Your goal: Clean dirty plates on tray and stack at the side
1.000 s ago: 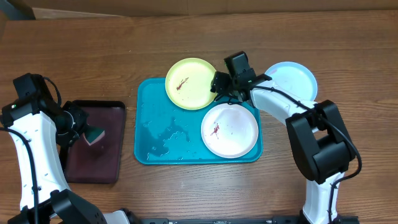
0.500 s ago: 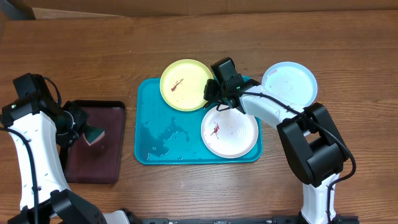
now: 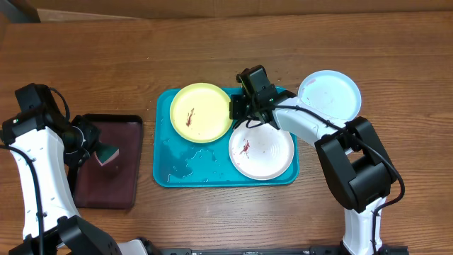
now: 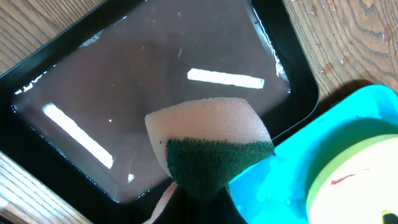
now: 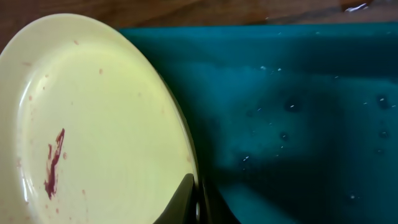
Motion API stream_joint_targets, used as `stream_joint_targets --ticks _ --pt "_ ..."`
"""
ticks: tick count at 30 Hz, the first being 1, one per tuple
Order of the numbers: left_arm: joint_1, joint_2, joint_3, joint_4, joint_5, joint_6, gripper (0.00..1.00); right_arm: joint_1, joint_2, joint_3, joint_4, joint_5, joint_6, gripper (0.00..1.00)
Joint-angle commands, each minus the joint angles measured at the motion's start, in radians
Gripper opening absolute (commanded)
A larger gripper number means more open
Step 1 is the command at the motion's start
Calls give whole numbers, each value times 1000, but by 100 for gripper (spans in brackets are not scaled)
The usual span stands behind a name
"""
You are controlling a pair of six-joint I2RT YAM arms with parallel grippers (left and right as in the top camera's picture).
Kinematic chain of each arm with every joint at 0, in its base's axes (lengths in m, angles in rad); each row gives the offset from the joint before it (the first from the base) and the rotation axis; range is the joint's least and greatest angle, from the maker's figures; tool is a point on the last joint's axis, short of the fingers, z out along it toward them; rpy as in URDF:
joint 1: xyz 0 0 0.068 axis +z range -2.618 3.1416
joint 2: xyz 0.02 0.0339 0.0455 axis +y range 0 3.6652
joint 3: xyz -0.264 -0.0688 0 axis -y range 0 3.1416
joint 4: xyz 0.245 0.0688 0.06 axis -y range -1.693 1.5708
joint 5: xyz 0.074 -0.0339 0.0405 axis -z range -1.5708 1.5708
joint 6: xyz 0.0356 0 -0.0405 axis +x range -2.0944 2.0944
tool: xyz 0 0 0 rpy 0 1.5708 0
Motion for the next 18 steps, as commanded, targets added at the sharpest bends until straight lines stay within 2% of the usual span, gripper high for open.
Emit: stream_joint_targets --ticks 1,5,12,18 --pt "-9 4 -3 -2 11 12 4 4 7 2 -9 -103 -68 4" --pt "-9 4 -3 2 50 24 4 28 7 2 -40 -129 -79 4" --pt "-53 4 -3 47 317 239 4 98 7 2 -50 -58 -113 5" --pt "-161 4 -3 49 351 278 4 134 7 47 -124 53 -124 6"
